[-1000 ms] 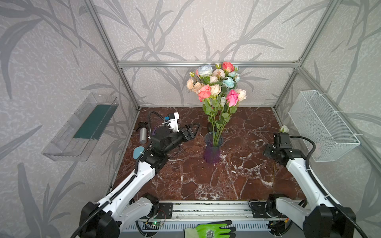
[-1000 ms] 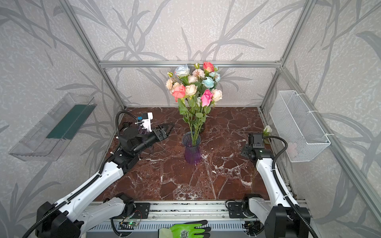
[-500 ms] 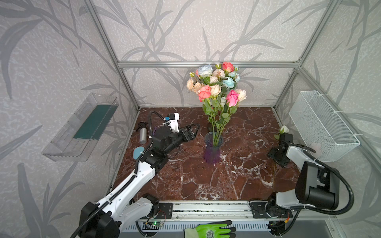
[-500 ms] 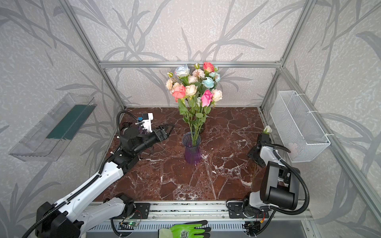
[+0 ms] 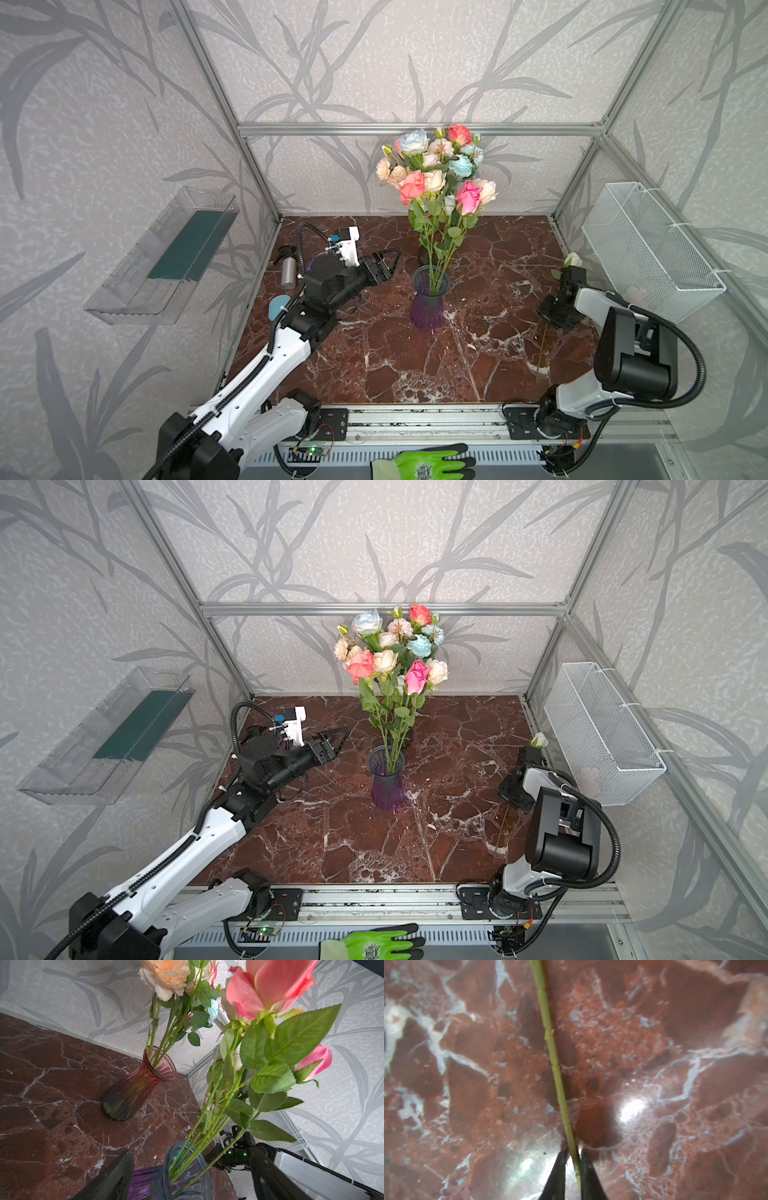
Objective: Arrange flowers in a vase
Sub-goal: Pick up the flower from the middle-right of the table.
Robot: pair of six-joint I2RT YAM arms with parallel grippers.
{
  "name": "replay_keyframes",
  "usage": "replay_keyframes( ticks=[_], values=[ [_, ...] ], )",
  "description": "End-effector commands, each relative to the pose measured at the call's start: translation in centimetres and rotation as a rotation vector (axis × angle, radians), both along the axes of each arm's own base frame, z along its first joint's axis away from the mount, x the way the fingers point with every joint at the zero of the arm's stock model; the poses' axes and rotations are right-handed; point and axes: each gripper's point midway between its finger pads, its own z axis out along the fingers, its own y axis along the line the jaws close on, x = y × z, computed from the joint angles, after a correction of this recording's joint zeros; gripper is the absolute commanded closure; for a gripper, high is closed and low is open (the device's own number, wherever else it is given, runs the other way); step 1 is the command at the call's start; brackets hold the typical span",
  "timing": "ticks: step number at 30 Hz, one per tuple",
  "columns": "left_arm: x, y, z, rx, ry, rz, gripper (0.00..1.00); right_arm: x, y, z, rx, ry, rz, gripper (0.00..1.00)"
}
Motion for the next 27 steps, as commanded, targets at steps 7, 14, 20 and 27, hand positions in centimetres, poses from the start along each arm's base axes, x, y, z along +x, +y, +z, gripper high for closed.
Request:
replay_keyframes(
  ticks=[7,14,20,27],
  values=[
    [-0.3,0.3,2.3,-0.009,-0.057,0.01,0.12,1.1,4.4,-0.3,0.031,0.023,0.184,0.94],
    [-0.3,0.4,2.3,-0.004,-0.061,0.016,0.12,2.9,8.7,-0.1,0.012,0.029,0.332,1.0],
    [-0.3,0.5,2.2,0.002,-0.065,0.02,0.12,4.1,12.4,1.2,0.006,-0.008,0.46,1.0],
    [-0.2,0.5,2.1,0.008,-0.064,0.026,0.12,4.1,14.3,2.3,0.009,-0.061,0.495,1.0]
  ],
)
